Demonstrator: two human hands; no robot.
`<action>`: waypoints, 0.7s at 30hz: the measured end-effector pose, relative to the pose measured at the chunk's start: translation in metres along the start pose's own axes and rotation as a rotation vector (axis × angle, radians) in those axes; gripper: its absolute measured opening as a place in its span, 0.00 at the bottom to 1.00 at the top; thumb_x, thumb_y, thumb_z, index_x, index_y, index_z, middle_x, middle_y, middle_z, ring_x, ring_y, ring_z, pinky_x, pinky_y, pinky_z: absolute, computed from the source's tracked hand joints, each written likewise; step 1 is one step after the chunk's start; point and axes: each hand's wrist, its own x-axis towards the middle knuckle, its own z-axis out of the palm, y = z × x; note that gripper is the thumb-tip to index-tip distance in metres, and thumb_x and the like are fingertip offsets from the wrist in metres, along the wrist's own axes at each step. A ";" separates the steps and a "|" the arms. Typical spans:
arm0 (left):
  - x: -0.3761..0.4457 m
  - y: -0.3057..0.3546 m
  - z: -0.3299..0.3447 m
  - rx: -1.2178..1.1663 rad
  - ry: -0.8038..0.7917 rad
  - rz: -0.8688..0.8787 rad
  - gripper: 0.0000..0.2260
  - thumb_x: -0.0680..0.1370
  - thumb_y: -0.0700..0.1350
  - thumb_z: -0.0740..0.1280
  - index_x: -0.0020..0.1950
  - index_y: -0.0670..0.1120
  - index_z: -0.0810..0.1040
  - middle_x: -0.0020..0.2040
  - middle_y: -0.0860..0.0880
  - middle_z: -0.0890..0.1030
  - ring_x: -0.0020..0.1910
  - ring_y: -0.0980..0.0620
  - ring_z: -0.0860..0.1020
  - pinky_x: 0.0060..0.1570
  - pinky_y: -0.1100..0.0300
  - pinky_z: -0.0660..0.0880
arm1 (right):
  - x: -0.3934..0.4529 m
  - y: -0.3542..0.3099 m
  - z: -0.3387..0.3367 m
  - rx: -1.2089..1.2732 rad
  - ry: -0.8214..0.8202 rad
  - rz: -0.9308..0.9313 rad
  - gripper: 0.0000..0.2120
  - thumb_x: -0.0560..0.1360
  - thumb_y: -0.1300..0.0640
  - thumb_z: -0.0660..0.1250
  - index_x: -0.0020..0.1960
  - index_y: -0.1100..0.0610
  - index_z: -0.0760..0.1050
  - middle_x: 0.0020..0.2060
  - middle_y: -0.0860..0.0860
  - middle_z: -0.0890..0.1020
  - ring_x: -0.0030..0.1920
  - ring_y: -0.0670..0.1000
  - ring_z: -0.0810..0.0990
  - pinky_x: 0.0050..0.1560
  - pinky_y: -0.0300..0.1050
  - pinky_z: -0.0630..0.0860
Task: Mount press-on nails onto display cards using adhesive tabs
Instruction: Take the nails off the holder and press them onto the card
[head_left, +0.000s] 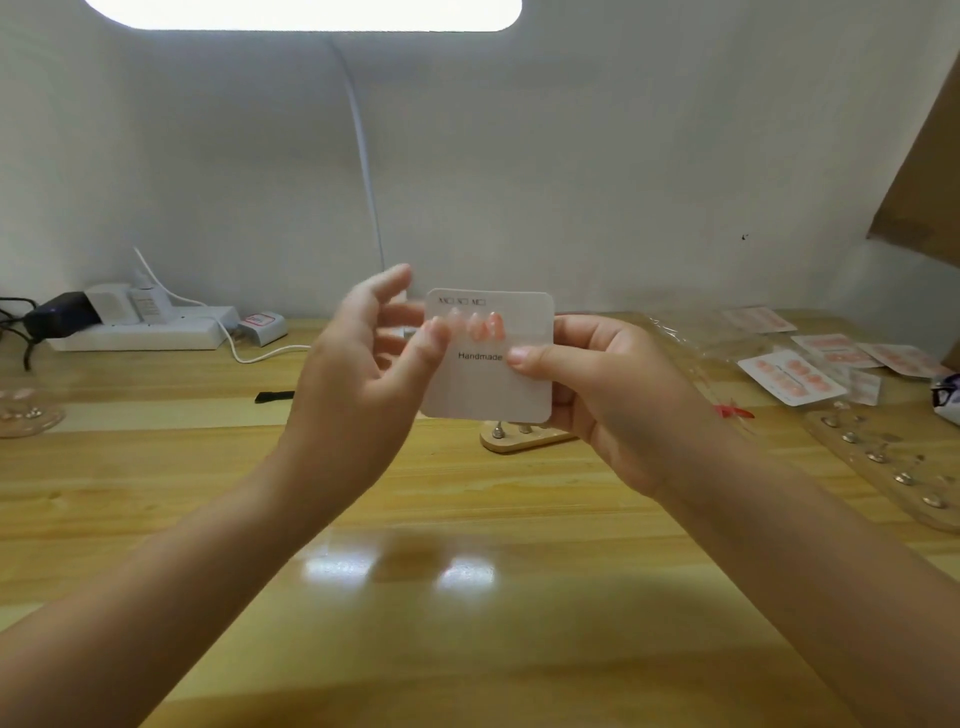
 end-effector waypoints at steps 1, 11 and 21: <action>0.000 -0.001 0.001 -0.132 -0.043 -0.096 0.24 0.75 0.55 0.66 0.69 0.47 0.72 0.51 0.52 0.83 0.49 0.57 0.82 0.43 0.69 0.76 | 0.000 0.000 0.000 0.011 -0.011 0.007 0.08 0.75 0.66 0.67 0.52 0.59 0.80 0.44 0.55 0.86 0.43 0.53 0.84 0.41 0.46 0.81; -0.005 0.001 0.006 -0.279 -0.051 -0.093 0.14 0.70 0.52 0.70 0.54 0.51 0.78 0.41 0.48 0.85 0.42 0.53 0.84 0.42 0.61 0.80 | -0.002 0.000 0.001 0.007 0.028 0.011 0.13 0.76 0.58 0.68 0.55 0.67 0.79 0.53 0.66 0.82 0.54 0.68 0.80 0.54 0.75 0.73; -0.011 -0.004 0.012 -0.253 -0.039 -0.089 0.13 0.69 0.54 0.70 0.52 0.53 0.78 0.41 0.44 0.84 0.42 0.45 0.83 0.44 0.46 0.80 | -0.002 0.021 0.008 -0.084 0.156 -0.132 0.07 0.77 0.58 0.69 0.49 0.62 0.82 0.44 0.61 0.85 0.47 0.63 0.84 0.48 0.70 0.78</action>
